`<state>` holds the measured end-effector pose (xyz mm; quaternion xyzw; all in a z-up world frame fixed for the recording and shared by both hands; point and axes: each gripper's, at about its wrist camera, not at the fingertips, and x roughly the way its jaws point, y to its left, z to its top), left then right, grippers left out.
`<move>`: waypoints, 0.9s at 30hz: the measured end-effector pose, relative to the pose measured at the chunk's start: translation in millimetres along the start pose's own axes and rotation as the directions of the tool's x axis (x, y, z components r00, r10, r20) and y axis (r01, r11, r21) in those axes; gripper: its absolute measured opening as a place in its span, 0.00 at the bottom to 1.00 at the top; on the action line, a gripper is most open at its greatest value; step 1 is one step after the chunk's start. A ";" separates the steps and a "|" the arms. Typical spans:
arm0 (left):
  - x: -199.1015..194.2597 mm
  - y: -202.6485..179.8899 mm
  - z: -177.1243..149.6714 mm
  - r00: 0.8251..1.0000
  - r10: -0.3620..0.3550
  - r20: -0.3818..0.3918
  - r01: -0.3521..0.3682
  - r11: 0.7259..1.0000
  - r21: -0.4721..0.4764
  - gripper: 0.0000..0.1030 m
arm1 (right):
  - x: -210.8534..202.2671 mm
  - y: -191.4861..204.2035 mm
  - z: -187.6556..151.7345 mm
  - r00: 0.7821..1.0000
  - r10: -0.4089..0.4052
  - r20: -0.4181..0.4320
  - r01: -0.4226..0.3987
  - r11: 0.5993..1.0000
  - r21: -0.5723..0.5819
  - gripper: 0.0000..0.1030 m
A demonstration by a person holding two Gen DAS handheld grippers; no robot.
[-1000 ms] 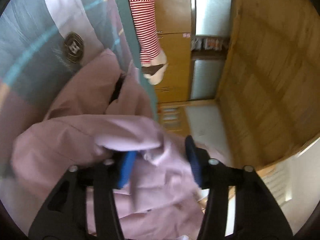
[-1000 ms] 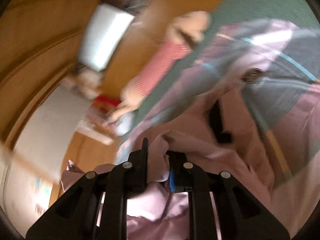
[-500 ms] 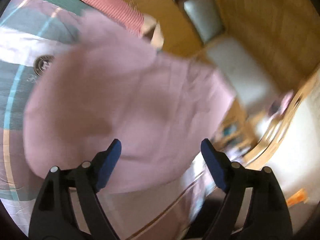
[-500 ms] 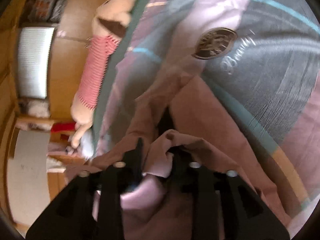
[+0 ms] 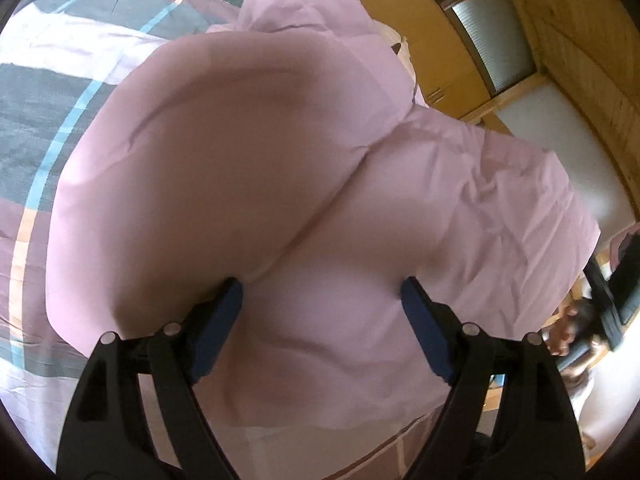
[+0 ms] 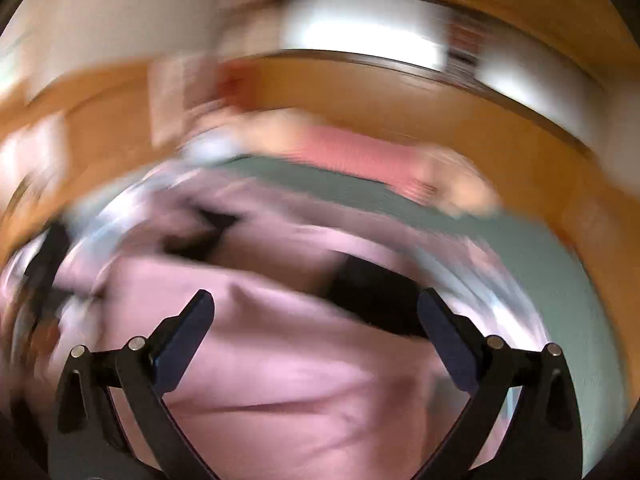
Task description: Fold large clothes
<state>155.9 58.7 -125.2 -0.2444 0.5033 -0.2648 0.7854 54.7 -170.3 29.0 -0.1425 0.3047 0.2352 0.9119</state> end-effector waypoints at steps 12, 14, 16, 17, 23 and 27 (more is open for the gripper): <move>-34.7 27.7 15.1 0.996 0.050 0.068 -0.045 0.997 -0.062 0.85 | 99.8 35.8 45.7 0.950 0.070 -0.304 -0.113 0.986 -0.124 0.05; -47.7 29.1 16.2 0.989 0.093 0.113 -0.084 0.993 -0.082 0.87 | 109.8 18.1 60.1 0.973 -0.067 -0.221 0.053 0.996 -0.067 0.03; -54.8 30.3 15.5 0.981 0.130 0.142 -0.120 0.990 -0.078 0.89 | 126.6 -6.5 77.1 0.972 -0.161 -0.173 0.168 0.986 0.026 0.03; -57.3 29.3 14.8 0.980 0.135 0.149 -0.125 0.989 -0.073 0.89 | 139.4 -20.7 80.3 0.970 -0.172 -0.171 0.189 0.977 0.094 0.03; -46.6 28.8 16.6 0.981 0.160 0.109 -0.156 0.987 -0.044 0.92 | 242.2 -27.8 30.9 0.909 -0.260 -0.324 0.311 0.943 0.116 0.05; -38.0 27.1 10.4 0.973 0.217 0.076 -0.217 0.976 -0.020 0.92 | 215.4 -20.7 31.1 0.907 -0.364 -0.211 0.395 0.910 0.124 0.50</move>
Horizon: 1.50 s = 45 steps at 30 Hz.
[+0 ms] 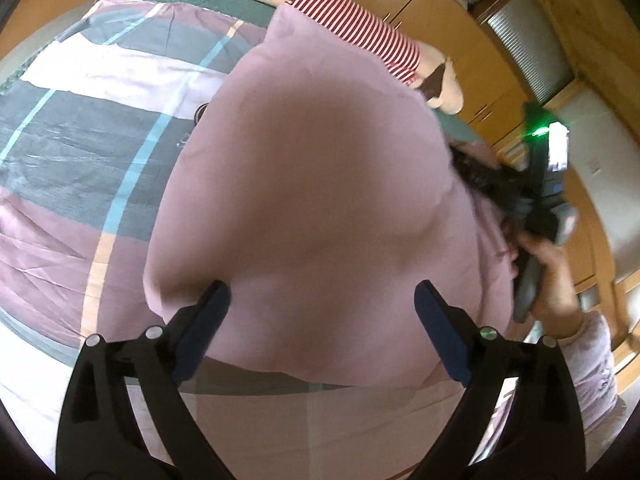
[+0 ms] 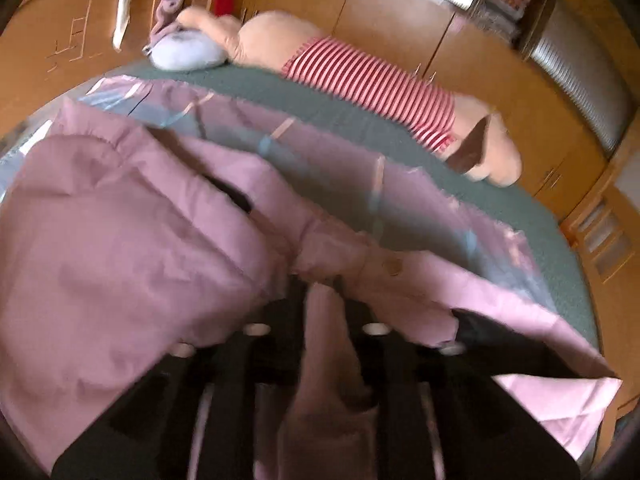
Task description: Fold large clothes
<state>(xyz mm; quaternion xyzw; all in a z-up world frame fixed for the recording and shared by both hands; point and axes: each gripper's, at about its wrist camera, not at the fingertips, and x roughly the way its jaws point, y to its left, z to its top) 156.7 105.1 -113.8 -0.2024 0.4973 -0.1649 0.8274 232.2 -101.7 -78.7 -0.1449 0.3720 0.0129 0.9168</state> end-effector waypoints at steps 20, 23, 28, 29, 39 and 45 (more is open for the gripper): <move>13.1 -18.9 -1.7 0.982 0.179 0.059 -0.185 0.976 0.112 0.71 | 2.9 -212.3 -110.1 0.939 -0.170 -0.299 0.290 0.859 0.421 0.89; 9.9 -13.7 2.6 0.980 0.188 0.068 -0.193 0.977 0.089 0.71 | -12.9 -208.8 -112.0 0.948 -0.202 -0.245 0.293 0.851 0.435 0.88; -1.1 -22.8 3.6 0.976 0.184 0.119 -0.198 0.973 0.121 0.75 | -91.3 -142.6 -81.9 0.976 -0.199 0.091 0.163 0.939 0.303 0.88; -1.7 -26.1 3.1 0.976 0.179 0.121 -0.194 0.972 0.133 0.76 | -95.8 -130.1 -80.1 0.991 -0.099 0.087 0.073 0.962 0.264 0.88; 7.4 -22.1 4.2 0.962 0.254 0.095 -0.266 0.954 0.136 0.79 | -61.2 -284.7 -178.0 0.904 -0.215 -0.370 0.412 0.669 0.619 0.78; -4.1 -26.3 3.3 0.978 0.163 0.133 -0.181 0.974 0.137 0.80 | -147.5 -210.5 -170.0 0.999 0.025 -0.042 -0.002 0.879 0.477 0.84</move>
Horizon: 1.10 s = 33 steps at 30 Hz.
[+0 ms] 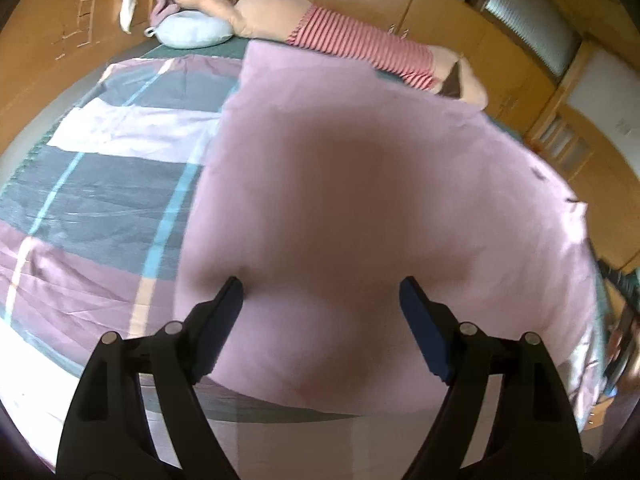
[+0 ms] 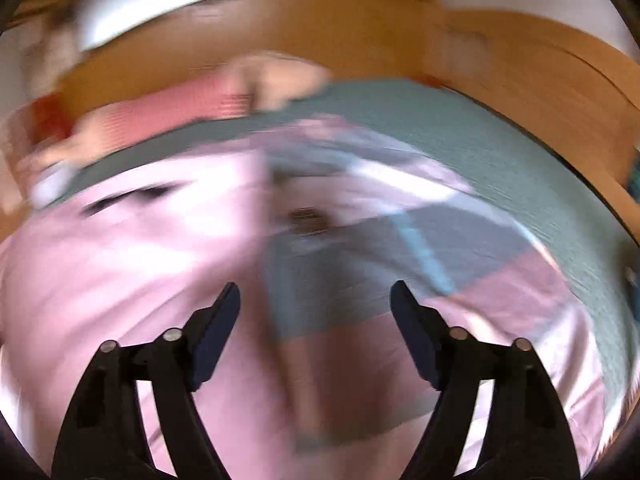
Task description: Fold large clothes
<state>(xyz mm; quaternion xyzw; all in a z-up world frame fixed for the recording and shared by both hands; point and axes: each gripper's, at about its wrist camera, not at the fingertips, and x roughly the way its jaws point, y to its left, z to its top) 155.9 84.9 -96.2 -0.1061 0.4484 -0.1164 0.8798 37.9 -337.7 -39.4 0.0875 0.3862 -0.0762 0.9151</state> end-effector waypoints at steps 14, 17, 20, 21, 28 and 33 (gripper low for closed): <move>7.5 -23.0 -11.4 1.000 -0.029 0.005 0.029 0.997 0.078 0.83 | 6.6 6.1 -11.2 0.974 0.211 -0.085 -0.201 0.973 0.113 0.93; 6.4 -42.0 -17.9 0.995 -0.094 -0.012 0.095 0.986 0.136 0.83 | 32.5 3.4 19.2 0.972 0.214 -0.094 -0.197 0.967 0.160 0.73; 13.1 -53.3 -24.4 0.996 -0.077 -0.033 0.082 0.979 0.187 0.87 | 75.7 6.6 37.5 0.953 0.216 -0.213 -0.167 0.959 0.228 0.11; 17.8 -53.8 -25.9 0.998 -0.054 -0.041 0.061 0.979 0.195 0.87 | 85.3 5.0 50.0 0.955 0.218 -0.200 -0.166 0.954 0.249 0.04; 29.1 -41.8 -21.8 0.997 -0.044 -0.063 0.054 0.986 0.160 0.88 | 124.8 2.6 89.2 0.982 0.070 -0.173 -0.022 0.964 0.264 0.00; 20.6 -35.1 -18.8 0.999 -0.034 -0.018 0.036 0.988 0.149 0.88 | 49.4 8.4 65.3 0.996 0.002 0.087 -0.019 0.981 0.192 0.36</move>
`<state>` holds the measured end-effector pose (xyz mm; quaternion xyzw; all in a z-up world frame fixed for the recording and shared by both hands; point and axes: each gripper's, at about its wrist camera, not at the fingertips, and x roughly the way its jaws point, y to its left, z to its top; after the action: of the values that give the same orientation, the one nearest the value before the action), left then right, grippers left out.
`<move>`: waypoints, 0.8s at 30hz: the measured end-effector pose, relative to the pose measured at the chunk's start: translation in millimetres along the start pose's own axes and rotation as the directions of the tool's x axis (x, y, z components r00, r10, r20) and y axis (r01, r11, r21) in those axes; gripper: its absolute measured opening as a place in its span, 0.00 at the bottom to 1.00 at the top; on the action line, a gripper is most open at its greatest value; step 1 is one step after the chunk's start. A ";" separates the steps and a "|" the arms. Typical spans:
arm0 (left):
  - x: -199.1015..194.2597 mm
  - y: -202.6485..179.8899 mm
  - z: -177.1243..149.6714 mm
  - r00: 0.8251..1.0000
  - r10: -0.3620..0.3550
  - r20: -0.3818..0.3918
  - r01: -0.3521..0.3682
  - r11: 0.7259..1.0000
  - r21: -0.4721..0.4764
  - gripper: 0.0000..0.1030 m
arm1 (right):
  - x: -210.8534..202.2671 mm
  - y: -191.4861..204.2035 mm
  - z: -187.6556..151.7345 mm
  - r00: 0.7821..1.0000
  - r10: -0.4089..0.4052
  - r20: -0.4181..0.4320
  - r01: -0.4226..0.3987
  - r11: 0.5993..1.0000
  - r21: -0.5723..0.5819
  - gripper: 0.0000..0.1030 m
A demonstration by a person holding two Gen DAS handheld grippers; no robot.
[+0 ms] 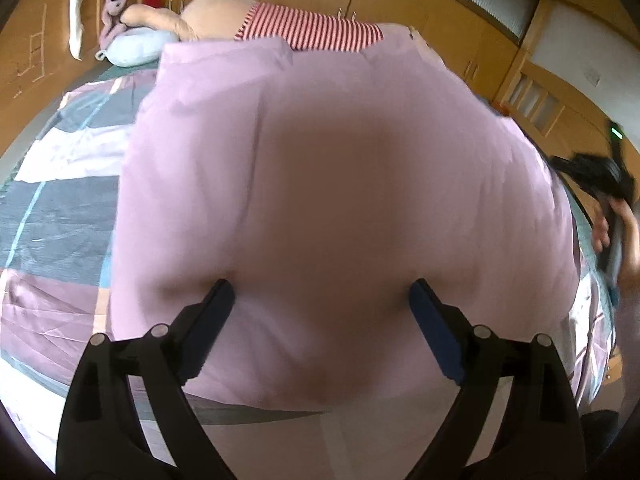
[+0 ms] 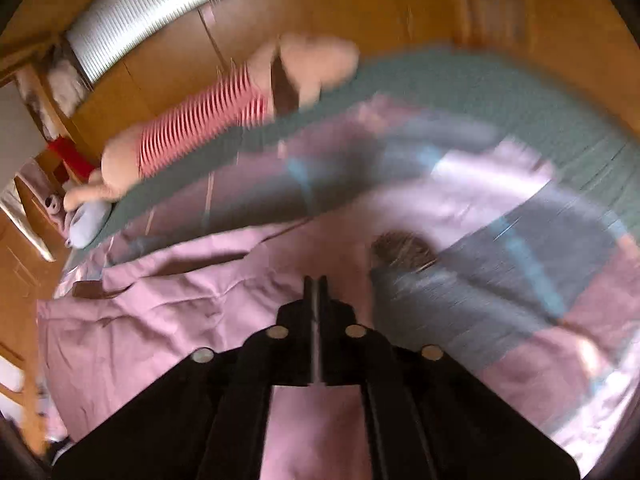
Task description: Fold large clothes
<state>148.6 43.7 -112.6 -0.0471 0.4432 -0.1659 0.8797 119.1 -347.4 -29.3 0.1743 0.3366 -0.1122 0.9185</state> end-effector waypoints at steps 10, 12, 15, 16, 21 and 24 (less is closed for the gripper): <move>14.8 32.8 -1.2 0.994 0.098 -0.044 -0.103 0.983 -0.155 0.97 | 13.7 43.1 -86.7 0.973 -0.060 -0.223 -0.016 0.947 -0.322 0.78; 8.8 45.2 1.4 0.988 0.148 -0.040 -0.153 0.970 -0.190 0.97 | 4.9 36.4 -86.1 0.978 -0.112 -0.177 0.052 0.948 -0.314 0.78; -3.2 85.7 3.7 0.983 0.178 -0.043 -0.182 0.922 -0.342 0.96 | -30.6 48.7 -88.1 0.984 -0.172 -0.040 0.147 0.922 -0.358 0.78; -6.8 95.7 3.0 0.987 0.158 -0.039 -0.161 0.907 -0.389 0.96 | -41.0 58.5 -88.3 0.991 -0.135 -0.015 0.119 0.916 -0.383 0.78; -25.1 136.6 -8.2 0.983 0.173 -0.064 -0.179 0.807 -0.562 0.96 | -56.7 142.4 -90.9 0.986 0.101 -0.130 -0.153 0.859 -0.489 0.79; -24.1 134.6 -9.1 0.986 0.152 -0.075 -0.168 0.820 -0.547 0.96 | -36.0 193.6 -94.1 0.945 0.189 -0.266 -0.299 0.827 -0.476 0.79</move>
<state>161.7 179.0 -130.6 -0.2588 0.4868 0.0425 0.8332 100.2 -129.9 -25.3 -0.0225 0.4230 0.1187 0.8980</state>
